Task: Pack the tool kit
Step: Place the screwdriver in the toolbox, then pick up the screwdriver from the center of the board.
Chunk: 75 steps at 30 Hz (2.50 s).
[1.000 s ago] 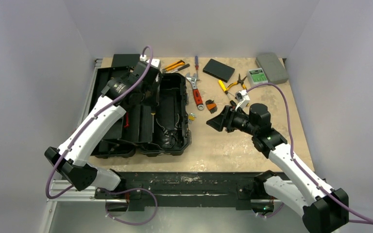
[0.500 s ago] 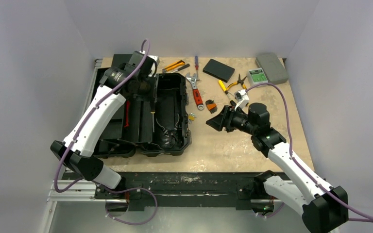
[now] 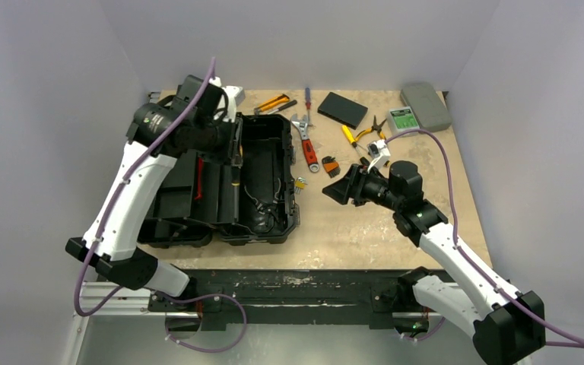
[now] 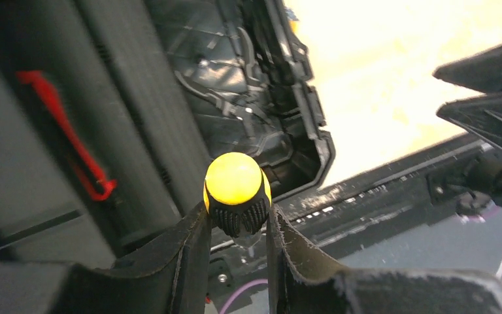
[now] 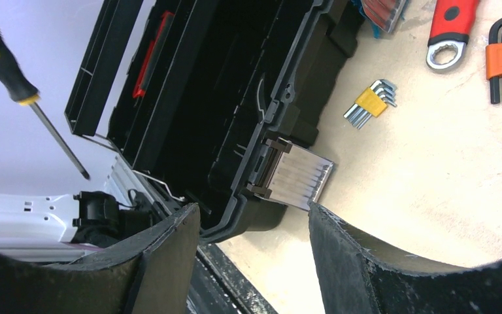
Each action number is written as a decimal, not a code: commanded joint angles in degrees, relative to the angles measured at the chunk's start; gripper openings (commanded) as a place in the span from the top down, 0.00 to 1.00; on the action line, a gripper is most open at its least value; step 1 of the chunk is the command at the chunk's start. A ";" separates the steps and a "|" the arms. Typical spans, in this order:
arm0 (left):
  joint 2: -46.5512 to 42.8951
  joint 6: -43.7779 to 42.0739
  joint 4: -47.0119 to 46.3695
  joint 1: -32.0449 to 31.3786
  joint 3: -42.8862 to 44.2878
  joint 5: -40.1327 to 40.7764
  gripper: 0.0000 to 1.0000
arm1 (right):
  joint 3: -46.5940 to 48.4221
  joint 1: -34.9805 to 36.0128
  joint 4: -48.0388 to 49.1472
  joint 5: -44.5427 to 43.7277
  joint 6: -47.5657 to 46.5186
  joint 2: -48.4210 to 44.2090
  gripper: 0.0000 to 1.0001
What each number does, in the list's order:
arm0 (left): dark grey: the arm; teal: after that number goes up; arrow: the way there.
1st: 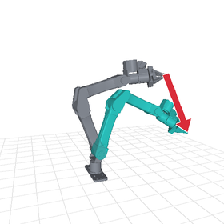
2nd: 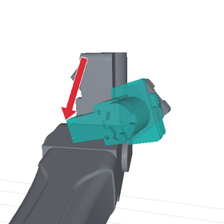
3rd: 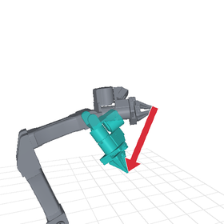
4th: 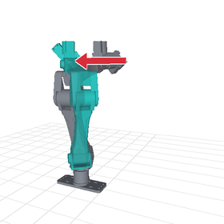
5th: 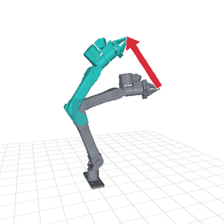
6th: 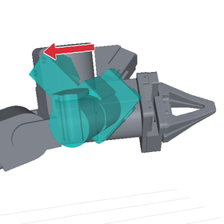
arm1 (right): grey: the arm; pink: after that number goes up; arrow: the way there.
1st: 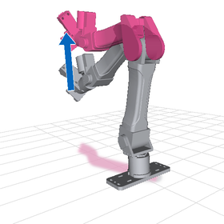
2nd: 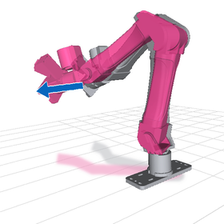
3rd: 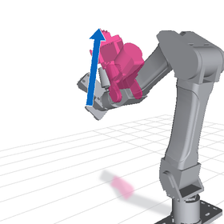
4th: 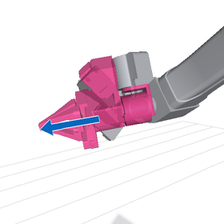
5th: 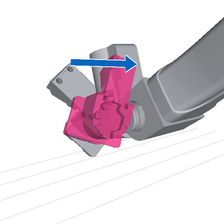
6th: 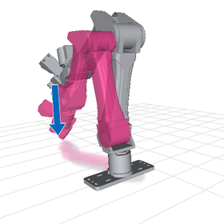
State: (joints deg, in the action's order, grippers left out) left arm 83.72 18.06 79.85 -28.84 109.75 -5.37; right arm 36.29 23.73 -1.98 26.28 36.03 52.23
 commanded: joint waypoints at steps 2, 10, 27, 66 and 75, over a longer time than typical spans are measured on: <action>3.30 -1.67 11.89 0.67 11.82 15.99 1.00 | -0.53 0.16 3.53 -0.36 0.11 0.33 0.39; 11.65 -2.15 12.62 1.68 13.08 29.90 1.00 | -0.72 0.17 3.31 0.10 -0.07 -0.47 0.40; 20.22 -3.01 0.62 6.61 2.59 29.05 0.97 | -1.48 0.14 2.07 -1.16 -0.87 -2.11 0.40; -24.32 13.75 -51.99 7.58 -40.67 -17.90 0.00 | 24.07 -9.06 -18.82 -37.39 -15.89 31.39 0.20; -24.16 13.28 -51.59 7.48 -41.84 -17.13 0.00 | 41.07 -9.25 -25.38 -40.90 -21.17 52.55 0.20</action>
State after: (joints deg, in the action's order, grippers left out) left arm 59.94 30.92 30.48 -21.08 68.03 -23.07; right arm 70.37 14.17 -23.83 -12.73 18.04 99.22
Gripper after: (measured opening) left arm 0.998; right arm 0.812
